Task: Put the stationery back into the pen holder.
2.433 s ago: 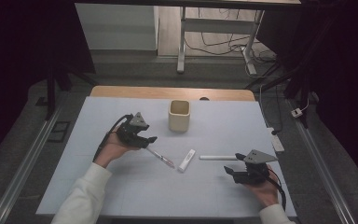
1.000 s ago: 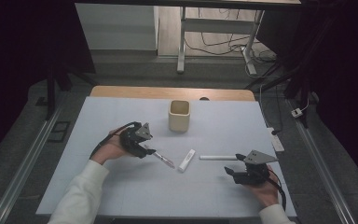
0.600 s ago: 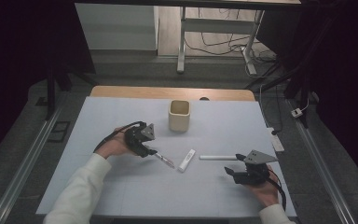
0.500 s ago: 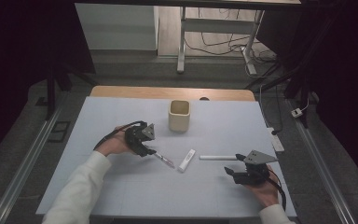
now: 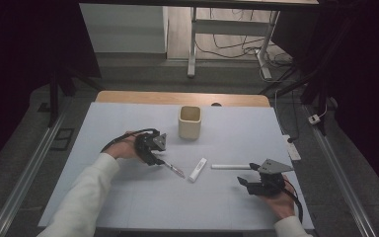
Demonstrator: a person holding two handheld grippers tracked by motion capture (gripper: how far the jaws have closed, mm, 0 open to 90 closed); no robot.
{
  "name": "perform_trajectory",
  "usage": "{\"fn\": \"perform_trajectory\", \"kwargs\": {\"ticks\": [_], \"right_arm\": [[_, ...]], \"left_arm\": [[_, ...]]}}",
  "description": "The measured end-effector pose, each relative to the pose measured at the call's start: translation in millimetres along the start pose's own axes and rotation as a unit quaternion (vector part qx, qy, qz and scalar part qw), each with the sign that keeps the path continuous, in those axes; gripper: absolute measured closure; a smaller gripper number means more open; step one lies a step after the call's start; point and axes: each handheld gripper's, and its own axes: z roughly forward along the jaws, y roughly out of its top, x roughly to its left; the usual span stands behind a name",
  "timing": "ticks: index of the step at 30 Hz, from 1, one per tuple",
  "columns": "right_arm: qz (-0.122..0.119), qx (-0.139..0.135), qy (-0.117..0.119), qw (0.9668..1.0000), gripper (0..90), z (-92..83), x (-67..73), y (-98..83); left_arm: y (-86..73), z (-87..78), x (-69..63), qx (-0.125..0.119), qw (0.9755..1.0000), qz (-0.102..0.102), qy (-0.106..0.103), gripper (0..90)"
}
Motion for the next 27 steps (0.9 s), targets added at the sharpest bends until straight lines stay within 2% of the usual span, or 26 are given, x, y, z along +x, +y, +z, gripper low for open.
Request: {"fn": "perform_trajectory", "kwargs": {"ticks": [7,12,16,20,27], "right_arm": [[-0.004,0.007,0.002,1.0000,28.7,0.7,-0.3,-0.5],[-0.004,0.009,0.001,0.9999,28.7,0.0,-0.5,-1.4],[-0.005,0.010,0.000,0.9999,28.7,-0.1,-0.5,-1.4],[-0.006,0.011,-0.002,0.9999,28.7,-0.3,-1.0,-2.2],[-0.006,0.011,-0.004,0.9999,28.7,-1.6,-1.7,-3.7]], "left_arm": [[0.5,6.3,1.5,0.010,0.9998,0.015,-0.012,51.3],[-0.5,6.8,3.3,0.005,0.9992,0.023,-0.032,60.4],[-3.0,6.8,6.6,-0.003,0.9983,0.039,-0.043,65.2],[-3.4,6.8,8.2,-0.004,0.9971,0.058,-0.048,71.1],[-6.6,6.7,10.0,-0.010,0.9960,0.072,-0.052,78.6]]}}
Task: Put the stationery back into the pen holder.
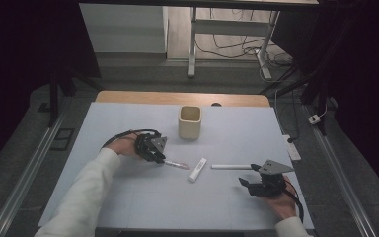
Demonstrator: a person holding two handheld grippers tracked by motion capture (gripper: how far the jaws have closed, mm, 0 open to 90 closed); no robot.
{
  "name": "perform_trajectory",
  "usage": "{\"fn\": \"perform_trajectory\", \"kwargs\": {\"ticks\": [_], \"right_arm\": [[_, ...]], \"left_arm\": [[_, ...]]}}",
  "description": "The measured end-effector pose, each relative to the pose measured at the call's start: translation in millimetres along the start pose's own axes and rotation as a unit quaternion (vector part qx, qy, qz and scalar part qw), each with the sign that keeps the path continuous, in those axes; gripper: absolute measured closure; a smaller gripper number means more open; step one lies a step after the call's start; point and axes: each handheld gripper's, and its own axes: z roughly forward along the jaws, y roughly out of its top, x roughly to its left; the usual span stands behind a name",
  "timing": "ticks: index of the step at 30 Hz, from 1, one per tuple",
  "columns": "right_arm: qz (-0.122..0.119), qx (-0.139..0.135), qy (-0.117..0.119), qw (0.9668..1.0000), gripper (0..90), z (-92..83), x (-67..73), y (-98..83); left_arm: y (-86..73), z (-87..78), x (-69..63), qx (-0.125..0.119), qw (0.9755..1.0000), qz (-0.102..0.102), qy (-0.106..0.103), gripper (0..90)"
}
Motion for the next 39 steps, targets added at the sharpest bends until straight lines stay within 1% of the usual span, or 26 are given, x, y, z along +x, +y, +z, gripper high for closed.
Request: {"fn": "perform_trajectory", "kwargs": {"ticks": [3,6,8,9,11,12,15,19,21,22,24,26,28,31,32,35,36,39], "right_arm": [[0.003,0.001,-0.002,1.0000,28.7,-0.5,0.4,-0.3],[0.001,0.001,-0.003,1.0000,28.7,-1.1,0.3,-0.5],[0.001,0.002,-0.005,1.0000,28.7,-1.8,0.2,-0.5],[0.002,-0.001,-0.001,1.0000,28.7,-1.6,-0.2,-0.6],[0.003,-0.002,-0.005,1.0000,28.8,-2.5,0.2,-0.3],[0.004,-0.003,-0.005,1.0000,28.8,-2.9,0.3,-0.2],[0.005,-0.005,-0.006,1.0000,28.8,-3.0,0.3,-0.2],[0.004,-0.008,-0.006,0.9999,28.8,-2.9,0.5,0.0],[0.007,-0.009,-0.006,0.9999,28.9,-3.1,0.7,0.3],[0.007,-0.011,-0.006,0.9999,28.9,-3.3,0.8,0.5],[0.005,-0.014,-0.007,0.9999,29.1,-4.0,0.8,0.8],[0.006,-0.020,-0.007,0.9998,29.2,-4.4,1.2,1.3],[0.005,-0.017,-0.010,0.9998,29.3,-5.4,1.7,2.0],[0.005,-0.018,-0.008,0.9998,29.2,-5.2,2.4,2.3],[0.005,-0.017,-0.008,0.9998,29.2,-5.1,2.5,2.3],[0.004,-0.017,-0.006,0.9998,29.2,-4.5,2.9,2.3],[0.004,-0.017,-0.006,0.9998,29.2,-4.4,3.2,2.4],[0.003,-0.018,-0.005,0.9998,29.2,-4.2,3.5,2.9]], "left_arm": [[0.8,0.0,-0.6,0.003,1.0000,0.008,0.003,79.2],[2.7,-0.2,-2.9,0.010,0.9998,0.015,0.011,79.5],[3.7,-0.3,-5.0,0.013,0.9996,0.015,0.019,79.6],[3.8,-0.4,-5.9,0.013,0.9996,0.013,0.023,79.6],[2.9,-1.3,-7.4,0.008,0.9993,0.004,0.037,79.6],[2.1,-2.6,-7.8,0.003,0.9992,-0.002,0.041,79.7],[0.2,-7.7,-9.8,-0.013,0.9985,-0.019,0.049,79.7],[-0.3,-16.3,-14.7,-0.036,0.9969,-0.041,0.057,79.7],[0.6,-20.6,-18.5,-0.050,0.9954,-0.053,0.063,79.7],[1.9,-22.6,-21.4,-0.062,0.9942,-0.061,0.063,79.7],[6.4,-27.9,-27.1,-0.071,0.9929,-0.065,0.069,79.7],[11.7,-31.5,-33.3,-0.072,0.9919,-0.067,0.081,79.7],[16.8,-34.0,-40.2,-0.070,0.9911,-0.067,0.092,79.6],[21.5,-36.1,-49.4,-0.069,0.9894,-0.075,0.104,79.6],[22.1,-36.6,-51.8,-0.071,0.9885,-0.079,0.107,79.6],[21.7,-37.1,-57.9,-0.076,0.9855,-0.097,0.117,79.6],[20.9,-37.6,-59.9,-0.080,0.9840,-0.106,0.119,79.6],[17.1,-41.3,-63.5,-0.097,0.9776,-0.138,0.126,79.6]]}}
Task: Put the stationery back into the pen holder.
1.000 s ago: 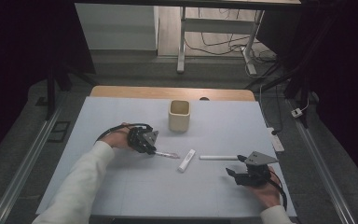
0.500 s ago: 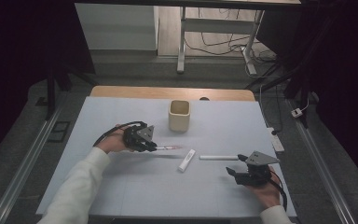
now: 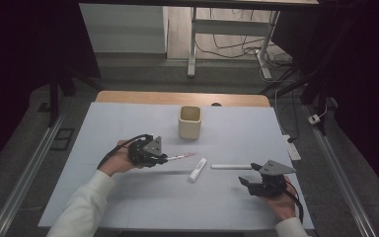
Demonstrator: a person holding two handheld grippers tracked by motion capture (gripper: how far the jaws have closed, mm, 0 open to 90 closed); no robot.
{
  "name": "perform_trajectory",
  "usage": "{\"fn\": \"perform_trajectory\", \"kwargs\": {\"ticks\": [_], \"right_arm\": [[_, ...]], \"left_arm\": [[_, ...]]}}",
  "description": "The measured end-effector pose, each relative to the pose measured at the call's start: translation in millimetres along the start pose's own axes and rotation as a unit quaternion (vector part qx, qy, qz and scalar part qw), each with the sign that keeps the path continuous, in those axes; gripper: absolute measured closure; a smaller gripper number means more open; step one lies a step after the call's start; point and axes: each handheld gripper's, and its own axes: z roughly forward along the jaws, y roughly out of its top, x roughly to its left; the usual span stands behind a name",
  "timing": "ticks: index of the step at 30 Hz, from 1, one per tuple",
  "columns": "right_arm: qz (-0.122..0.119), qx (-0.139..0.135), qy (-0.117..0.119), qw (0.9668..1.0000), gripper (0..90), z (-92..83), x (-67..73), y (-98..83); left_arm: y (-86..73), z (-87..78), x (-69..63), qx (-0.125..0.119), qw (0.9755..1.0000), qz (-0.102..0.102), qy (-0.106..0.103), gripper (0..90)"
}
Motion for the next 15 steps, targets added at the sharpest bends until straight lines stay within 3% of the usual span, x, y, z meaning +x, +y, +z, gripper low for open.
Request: {"fn": "perform_trajectory", "kwargs": {"ticks": [8,15], "right_arm": [[-0.004,-0.001,0.000,1.0000,29.2,0.5,3.7,2.8],[-0.006,-0.003,-0.002,1.0000,29.4,0.8,3.4,2.6]], "left_arm": [[-8.3,-10.3,-5.8,-0.014,0.9971,-0.072,0.023,79.6],[-13.9,-12.3,-12.0,-0.024,0.9949,-0.092,0.033,79.6]]}}
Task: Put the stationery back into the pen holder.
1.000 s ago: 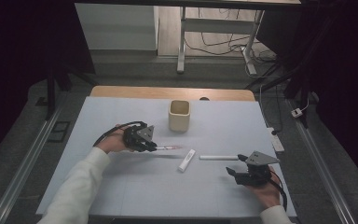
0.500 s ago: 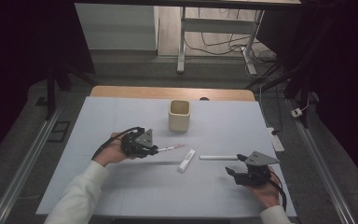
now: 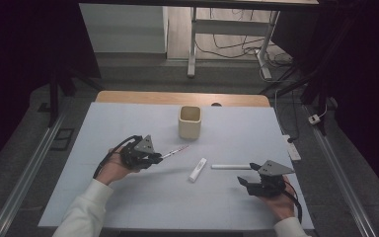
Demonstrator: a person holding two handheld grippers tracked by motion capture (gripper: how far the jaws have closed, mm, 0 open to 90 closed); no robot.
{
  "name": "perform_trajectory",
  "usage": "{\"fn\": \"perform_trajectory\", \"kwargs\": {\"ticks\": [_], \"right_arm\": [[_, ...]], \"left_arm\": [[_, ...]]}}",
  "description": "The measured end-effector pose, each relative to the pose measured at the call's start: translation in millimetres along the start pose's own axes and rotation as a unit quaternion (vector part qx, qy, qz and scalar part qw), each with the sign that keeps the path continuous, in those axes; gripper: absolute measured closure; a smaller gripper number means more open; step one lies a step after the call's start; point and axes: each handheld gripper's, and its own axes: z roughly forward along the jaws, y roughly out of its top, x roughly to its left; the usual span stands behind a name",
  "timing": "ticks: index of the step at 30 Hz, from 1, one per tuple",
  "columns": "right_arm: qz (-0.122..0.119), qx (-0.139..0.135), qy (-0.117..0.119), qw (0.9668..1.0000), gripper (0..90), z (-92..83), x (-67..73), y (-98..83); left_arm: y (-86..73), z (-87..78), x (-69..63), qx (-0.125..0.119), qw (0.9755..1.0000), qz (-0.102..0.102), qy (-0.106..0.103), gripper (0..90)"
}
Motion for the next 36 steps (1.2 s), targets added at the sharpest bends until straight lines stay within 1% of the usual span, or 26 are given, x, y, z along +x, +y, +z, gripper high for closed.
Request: {"fn": "perform_trajectory", "kwargs": {"ticks": [2,3,4,6,7,10,13,15,18,20,24,26,29,32,36], "right_arm": [[-0.001,0.000,0.001,1.0000,29.6,1.2,0.2,-0.1],[-0.002,-0.001,0.001,1.0000,29.6,1.9,0.2,-0.1],[-0.002,0.001,0.000,1.0000,29.6,2.3,-0.2,0.2],[-0.003,0.001,-0.002,1.0000,29.7,2.2,-0.3,0.9],[-0.002,0.000,-0.003,1.0000,29.7,1.9,0.0,1.3],[-0.005,-0.003,-0.004,1.0000,29.8,0.9,1.7,2.6],[-0.006,-0.008,-0.003,0.9999,29.9,1.5,2.7,4.2],[-0.011,-0.009,-0.001,0.9999,30.0,1.8,3.7,6.1],[-0.023,-0.008,-0.006,0.9997,30.0,2.8,6.7,9.7],[-0.025,-0.011,-0.003,0.9996,30.0,4.1,8.6,12.0],[-0.029,-0.013,0.002,0.9995,30.0,6.4,13.1,19.2],[-0.036,-0.015,0.005,0.9992,30.0,6.5,16.8,24.9],[-0.047,-0.024,0.010,0.9986,30.0,7.6,24.2,34.2],[-0.057,-0.024,0.012,0.9980,30.0,9.3,30.8,41.6],[-0.059,-0.029,0.020,0.9977,30.1,12.5,35.7,48.4]], "left_arm": [[0.4,2.3,-0.6,-0.002,1.0000,-0.007,0.003,79.5],[1.9,4.8,-1.2,-0.001,0.9999,-0.014,0.005,79.5],[3.8,7.2,-2.5,0.002,0.9998,-0.017,0.007,79.5],[6.2,9.9,-6.6,0.009,0.9999,-0.006,0.007,79.6],[6.8,10.5,-7.9,0.011,0.9999,-0.005,0.007,79.6],[8.7,11.4,-10.5,0.010,0.9999,-0.005,0.005,79.6],[11.7,11.8,-14.0,0.010,0.9999,0.000,0.004,79.5],[13.8,11.4,-15.8,0.007,1.0000,0.003,0.002,79.5],[16.1,10.9,-17.2,0.004,1.0000,0.003,0.001,79.5],[16.9,11.4,-18.0,0.005,1.0000,0.003,-0.002,79.6],[19.9,11.1,-22.5,0.006,0.9999,0.009,0.000,79.5],[21.6,10.5,-25.0,0.004,0.9999,0.012,-0.001,79.5],[23.1,12.1,-27.8,0.007,0.9999,0.015,-0.004,79.5],[23.1,13.7,-28.8,0.007,0.9999,0.013,-0.007,79.5],[23.6,15.8,-30.1,0.012,0.9998,0.014,-0.007,79.6]]}}
